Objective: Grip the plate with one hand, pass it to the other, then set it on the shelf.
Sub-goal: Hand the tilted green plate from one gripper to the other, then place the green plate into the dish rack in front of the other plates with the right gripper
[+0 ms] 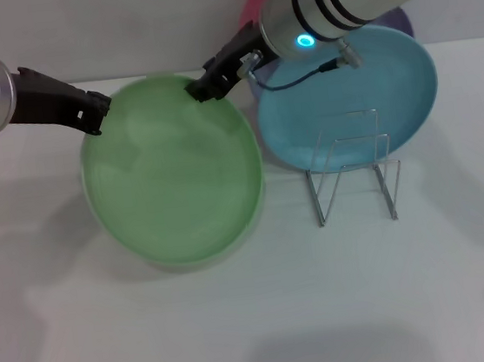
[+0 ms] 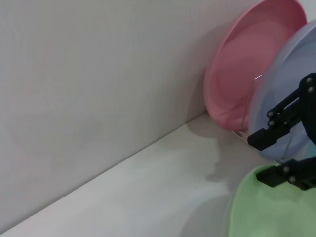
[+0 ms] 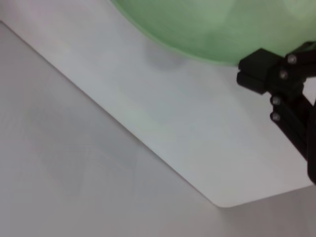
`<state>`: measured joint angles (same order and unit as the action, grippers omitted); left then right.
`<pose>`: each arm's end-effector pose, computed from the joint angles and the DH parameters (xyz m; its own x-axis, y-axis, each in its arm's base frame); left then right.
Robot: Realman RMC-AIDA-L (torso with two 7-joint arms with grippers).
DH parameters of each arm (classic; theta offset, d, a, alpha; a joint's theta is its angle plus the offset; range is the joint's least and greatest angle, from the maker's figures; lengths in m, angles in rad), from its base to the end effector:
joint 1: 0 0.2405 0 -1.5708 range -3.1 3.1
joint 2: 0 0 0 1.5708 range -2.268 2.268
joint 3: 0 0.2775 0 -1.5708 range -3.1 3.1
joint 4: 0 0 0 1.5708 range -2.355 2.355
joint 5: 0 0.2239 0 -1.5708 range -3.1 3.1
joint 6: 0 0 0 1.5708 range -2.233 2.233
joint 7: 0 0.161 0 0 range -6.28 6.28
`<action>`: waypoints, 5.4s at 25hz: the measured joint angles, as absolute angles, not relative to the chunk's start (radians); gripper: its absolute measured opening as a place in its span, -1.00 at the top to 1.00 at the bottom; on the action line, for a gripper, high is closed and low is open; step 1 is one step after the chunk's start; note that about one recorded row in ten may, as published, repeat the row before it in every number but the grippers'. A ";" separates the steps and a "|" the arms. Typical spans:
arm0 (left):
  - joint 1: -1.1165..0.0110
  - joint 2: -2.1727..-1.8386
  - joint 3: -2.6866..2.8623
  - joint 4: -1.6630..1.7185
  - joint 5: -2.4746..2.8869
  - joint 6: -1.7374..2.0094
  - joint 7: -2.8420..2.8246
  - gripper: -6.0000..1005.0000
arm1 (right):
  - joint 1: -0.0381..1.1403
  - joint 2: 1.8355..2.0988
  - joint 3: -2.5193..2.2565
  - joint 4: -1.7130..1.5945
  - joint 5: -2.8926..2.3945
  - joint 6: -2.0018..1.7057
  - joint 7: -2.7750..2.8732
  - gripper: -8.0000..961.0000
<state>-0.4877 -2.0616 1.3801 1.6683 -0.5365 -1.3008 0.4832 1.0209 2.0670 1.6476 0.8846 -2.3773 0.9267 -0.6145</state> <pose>-0.1537 0.4082 0.0373 0.8524 0.5040 0.1393 0.4620 -0.6009 -0.6523 0.0688 0.4862 -0.0879 0.9182 -0.3882 -0.0794 -0.3762 -0.7910 -0.4825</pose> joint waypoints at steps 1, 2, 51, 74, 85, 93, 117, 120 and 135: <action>-0.488 -2.062 1.380 1.669 -0.537 -1.301 0.483 0.90 | 1.018 2.070 1.637 0.884 -2.372 0.915 -0.621 0.06; -0.488 -2.062 1.380 1.669 -0.537 -1.301 0.483 0.90 | 1.018 2.070 1.637 0.884 -2.372 0.915 -0.621 0.08; -0.479 -2.064 1.419 1.755 -0.538 -1.308 0.507 -0.59 | 0.896 2.071 1.595 1.003 -2.291 0.926 -0.666 0.93; -0.056 -2.065 1.634 1.679 -0.397 0.092 0.403 -0.61 | 0.683 2.073 1.783 1.332 -2.286 0.922 -0.674 0.95; -0.072 -2.064 1.705 0.960 -0.391 0.937 0.022 -0.61 | 0.230 2.078 1.791 1.557 -1.493 0.837 -1.393 0.95; -0.165 -2.064 1.701 0.659 -0.389 1.075 -0.135 -0.61 | 0.082 2.079 1.824 1.349 -1.047 1.022 -1.950 0.95; -0.195 -2.065 1.746 0.494 -0.385 1.127 -0.233 -0.61 | 0.068 2.084 1.997 0.848 -0.784 1.481 -2.693 0.90; -0.199 -2.064 1.755 0.488 -0.384 1.119 -0.234 -0.61 | 0.086 2.083 2.003 0.815 -0.785 1.500 -2.760 0.89; -0.203 -2.063 1.770 0.480 -0.374 1.116 -0.233 -0.61 | 0.139 2.081 2.052 0.706 -0.792 1.502 -2.882 0.86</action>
<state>-0.2033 -2.0632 1.7702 0.4801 -0.3745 1.1161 -0.2332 0.1389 2.0805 2.0518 0.7056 -0.7920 1.5023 -2.8818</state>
